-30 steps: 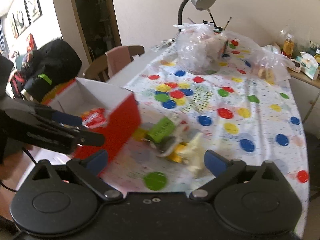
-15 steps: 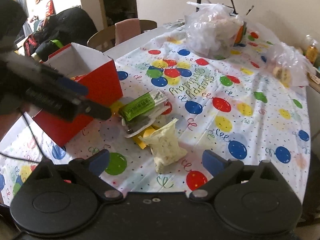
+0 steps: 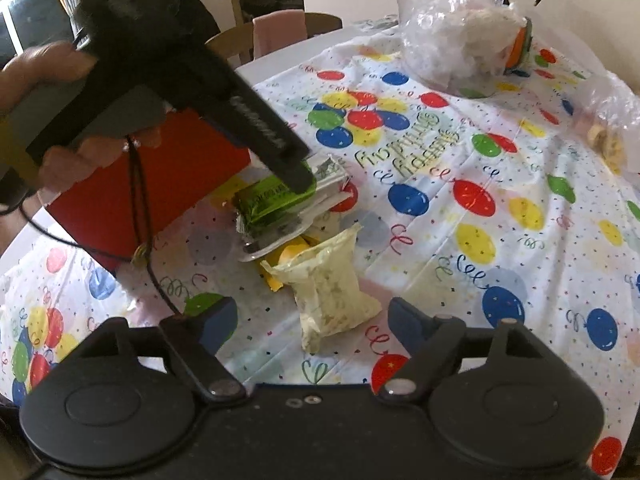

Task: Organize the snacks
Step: 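Grasp the green packet with left tool while right grasps cream crinkled packet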

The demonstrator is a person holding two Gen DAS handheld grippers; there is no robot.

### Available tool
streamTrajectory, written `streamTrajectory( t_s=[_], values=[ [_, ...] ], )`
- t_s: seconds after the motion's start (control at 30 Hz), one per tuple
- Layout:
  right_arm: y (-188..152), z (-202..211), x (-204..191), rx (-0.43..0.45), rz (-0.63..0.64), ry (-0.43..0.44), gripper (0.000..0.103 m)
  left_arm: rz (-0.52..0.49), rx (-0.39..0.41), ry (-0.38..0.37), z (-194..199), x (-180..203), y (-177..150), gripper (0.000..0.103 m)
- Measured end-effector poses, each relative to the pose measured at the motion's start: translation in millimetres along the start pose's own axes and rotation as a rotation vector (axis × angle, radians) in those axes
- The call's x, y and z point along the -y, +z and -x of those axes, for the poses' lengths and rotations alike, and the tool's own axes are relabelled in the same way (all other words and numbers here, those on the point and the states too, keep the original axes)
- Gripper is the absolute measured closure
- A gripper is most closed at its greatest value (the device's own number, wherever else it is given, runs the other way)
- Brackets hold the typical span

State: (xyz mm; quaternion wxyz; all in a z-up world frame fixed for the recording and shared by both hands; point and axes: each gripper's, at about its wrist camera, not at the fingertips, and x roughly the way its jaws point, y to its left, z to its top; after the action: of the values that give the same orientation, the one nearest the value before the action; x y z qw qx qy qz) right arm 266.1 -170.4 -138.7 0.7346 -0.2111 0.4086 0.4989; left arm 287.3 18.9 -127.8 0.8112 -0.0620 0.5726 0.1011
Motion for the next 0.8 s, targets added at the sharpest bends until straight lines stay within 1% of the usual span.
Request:
streamTrajectory(
  t_s=[0.1,0.17,0.33,0.37,0.5,0.63,0.67,0.7,0.77,0.8],
  values=[
    [-0.2,-5.6,2.6,-0.005,-0.007,0.008,0.026,-0.016,-0.007,0.017,-9.0,4.4,0.4,0.035],
    [-0.1,-8.2,3.3,-0.003,-0.006,0.009,0.027,-0.003,-0.008,0.028,-13.4,1.1,0.6,0.038],
    [2.7,-17.0,3.4,0.000,0.008,0.003,0.032,0.027,-0.022,0.045,-23.4,-9.1,4.5,0.042],
    [3.3,-19.3,3.5,-0.001,0.010,0.003,0.033,0.029,-0.024,0.048,-25.7,-10.6,4.9,0.045],
    [4.1,-30.3,2.1,-0.014,0.033,-0.008,0.044,0.051,-0.041,0.019,-34.2,-16.5,4.5,0.047],
    [5.3,-33.7,2.6,-0.009,0.041,-0.016,0.047,0.053,-0.045,0.012,-38.8,-17.3,5.5,0.047],
    [5.4,-34.2,3.2,-0.010,0.040,-0.018,0.048,0.056,-0.045,0.007,-39.4,-17.8,5.7,0.049],
    [5.3,-34.6,3.8,-0.009,0.038,-0.017,0.050,0.056,-0.048,0.001,-40.4,-17.9,5.7,0.053],
    [4.7,-35.4,4.6,-0.010,0.035,-0.014,0.053,0.044,-0.043,-0.003,-40.6,-16.4,5.0,0.058],
    [4.8,-35.8,4.5,-0.010,0.034,-0.013,0.056,0.040,-0.041,-0.003,-40.4,-15.6,4.9,0.059]
  ],
)
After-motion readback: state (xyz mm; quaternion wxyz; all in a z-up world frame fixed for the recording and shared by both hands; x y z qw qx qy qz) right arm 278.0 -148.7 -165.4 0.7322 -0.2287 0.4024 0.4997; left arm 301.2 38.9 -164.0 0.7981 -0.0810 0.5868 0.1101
